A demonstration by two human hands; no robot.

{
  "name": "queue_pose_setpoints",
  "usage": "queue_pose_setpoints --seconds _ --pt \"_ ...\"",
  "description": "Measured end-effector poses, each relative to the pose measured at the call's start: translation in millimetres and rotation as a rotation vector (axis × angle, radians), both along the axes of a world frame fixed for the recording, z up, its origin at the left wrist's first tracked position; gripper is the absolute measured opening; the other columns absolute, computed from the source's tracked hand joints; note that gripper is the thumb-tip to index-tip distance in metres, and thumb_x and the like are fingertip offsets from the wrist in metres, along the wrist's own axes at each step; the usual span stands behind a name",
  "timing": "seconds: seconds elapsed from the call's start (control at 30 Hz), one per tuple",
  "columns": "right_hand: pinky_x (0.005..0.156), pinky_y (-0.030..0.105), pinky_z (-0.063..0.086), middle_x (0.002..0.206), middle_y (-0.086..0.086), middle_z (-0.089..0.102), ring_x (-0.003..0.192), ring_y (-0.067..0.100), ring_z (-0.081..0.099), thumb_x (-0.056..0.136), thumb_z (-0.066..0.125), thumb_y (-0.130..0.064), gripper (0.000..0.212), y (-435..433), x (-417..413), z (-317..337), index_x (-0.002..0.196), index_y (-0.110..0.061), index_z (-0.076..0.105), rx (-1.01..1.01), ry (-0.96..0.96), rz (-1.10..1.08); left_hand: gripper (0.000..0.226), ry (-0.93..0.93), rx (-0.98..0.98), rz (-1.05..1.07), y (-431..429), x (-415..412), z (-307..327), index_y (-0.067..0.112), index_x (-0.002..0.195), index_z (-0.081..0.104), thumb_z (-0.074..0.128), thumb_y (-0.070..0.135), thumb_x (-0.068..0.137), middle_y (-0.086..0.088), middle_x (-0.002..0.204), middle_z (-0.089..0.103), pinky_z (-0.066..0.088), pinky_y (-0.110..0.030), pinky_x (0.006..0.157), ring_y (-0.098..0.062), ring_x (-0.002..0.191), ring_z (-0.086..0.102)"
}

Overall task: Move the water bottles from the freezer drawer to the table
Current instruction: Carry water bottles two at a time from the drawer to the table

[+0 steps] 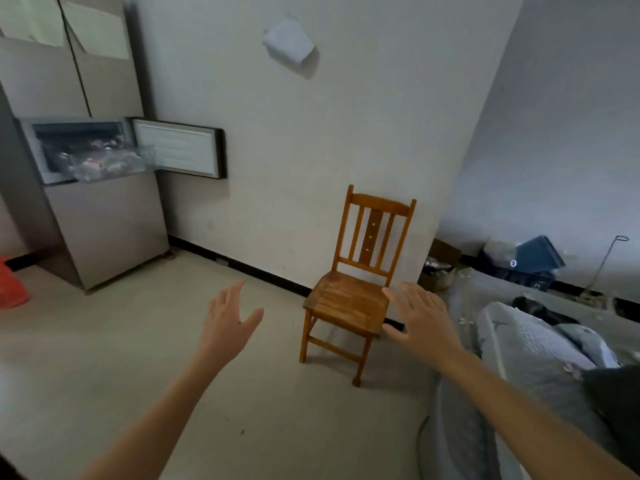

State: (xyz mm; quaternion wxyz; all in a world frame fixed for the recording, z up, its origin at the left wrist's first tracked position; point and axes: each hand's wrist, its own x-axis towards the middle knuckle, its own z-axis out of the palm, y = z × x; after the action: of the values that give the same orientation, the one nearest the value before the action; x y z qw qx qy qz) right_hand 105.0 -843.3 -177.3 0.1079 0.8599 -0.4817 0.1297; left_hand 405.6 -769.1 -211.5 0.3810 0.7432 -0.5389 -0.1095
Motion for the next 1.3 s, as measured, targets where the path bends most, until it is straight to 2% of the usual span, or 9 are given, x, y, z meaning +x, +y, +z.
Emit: queue_pose_setpoints --seconds 0.07,0.2,0.37,0.63,0.77,0.87,0.97,1.03,1.3 --pt "0.099 0.054 0.037 0.133 0.014 0.050 0.125 0.035 0.046 0.078 0.045 -0.050 0.063 -31 -5 -1 0.129 -0.014 0.048 0.037 -0.042 -0.011 0.063 0.000 0.002 -0.011 -35 -7 1 0.010 0.142 0.026 0.055 0.029 0.089 -0.014 0.143 0.035 0.024 -0.042 0.109 -0.030 0.133 0.026" --pt "0.099 0.055 0.036 0.134 0.013 0.050 0.126 0.035 0.045 0.079 0.031 -0.057 0.067 -82 -15 -11 0.130 -0.016 0.047 0.073 -0.064 0.003 0.064 -0.020 0.025 -0.003 -86 -17 1 0.011 0.143 0.026 0.055 0.030 0.089 -0.013 0.144 0.034 0.025 -0.042 0.109 -0.030 0.133 0.027" --pt "0.113 0.045 0.016 0.149 0.005 0.028 0.140 0.025 0.021 0.087 0.048 -0.050 0.063 -159 -31 -15 0.141 -0.022 0.030 0.069 -0.066 0.041 0.064 -0.046 0.019 0.030 -151 -31 4 0.011 0.143 0.026 0.056 0.029 0.089 -0.014 0.142 0.036 0.026 -0.043 0.108 -0.031 0.131 0.029" --pt "0.116 0.042 0.005 0.155 0.000 0.013 0.143 0.021 0.007 0.091 0.038 -0.052 0.061 -300 -25 3 0.144 -0.027 0.021 0.101 -0.017 0.197 0.064 -0.047 -0.038 0.210 -250 -47 19 0.008 0.142 0.028 0.058 0.023 0.088 -0.016 0.143 0.037 0.022 -0.041 0.108 -0.034 0.132 0.029" --pt "0.115 0.042 0.009 0.154 0.004 0.017 0.143 0.023 0.012 0.086 0.032 -0.056 0.066 -358 -7 -6 0.144 -0.024 0.025 0.104 -0.003 0.337 0.062 -0.033 -0.019 0.324 -267 -49 19 0.009 0.141 0.030 0.059 0.024 0.088 -0.016 0.141 0.038 0.024 -0.042 0.108 -0.033 0.130 0.030" --pt "0.110 0.047 0.023 0.147 0.012 0.033 0.137 0.030 0.029 0.087 0.050 -0.046 0.059 -389 17 -29 0.138 -0.018 0.039 0.080 0.011 0.447 0.063 -0.028 0.056 0.421 -266 -33 7 0.009 0.140 0.032 0.061 0.024 0.086 -0.018 0.139 0.040 0.027 -0.045 0.106 -0.035 0.128 0.033" --pt "0.089 0.050 0.047 0.125 0.016 0.058 0.115 0.034 0.056 0.073 0.067 -0.044 0.056 -420 56 -46 0.119 -0.014 0.059 0.047 0.029 0.552 0.063 -0.038 0.076 0.521 -264 -4 1 0.006 0.139 0.035 0.063 0.023 0.085 -0.020 0.138 0.042 0.028 -0.046 0.106 -0.037 0.127 0.036" --pt "0.075 0.044 0.056 0.111 0.013 0.065 0.101 0.029 0.064 0.063 0.072 -0.047 0.056 -438 85 -51 0.108 -0.014 0.064 0.000 0.019 0.605 0.063 -0.048 0.083 0.581 -265 17 -1 0.005 0.138 0.036 0.065 0.022 0.084 -0.021 0.137 0.044 0.030 -0.047 0.106 -0.038 0.126 0.038" --pt "0.072 0.043 0.054 0.110 0.016 0.064 0.099 0.031 0.064 0.060 0.078 -0.041 0.065 -511 196 -41 0.113 -0.016 0.049 0.013 -0.043 0.804 0.063 -0.037 0.059 0.715 -307 107 -10 0.002 0.136 0.038 0.066 0.019 0.082 -0.024 0.135 0.045 0.031 -0.048 0.104 -0.040 0.125 0.039"
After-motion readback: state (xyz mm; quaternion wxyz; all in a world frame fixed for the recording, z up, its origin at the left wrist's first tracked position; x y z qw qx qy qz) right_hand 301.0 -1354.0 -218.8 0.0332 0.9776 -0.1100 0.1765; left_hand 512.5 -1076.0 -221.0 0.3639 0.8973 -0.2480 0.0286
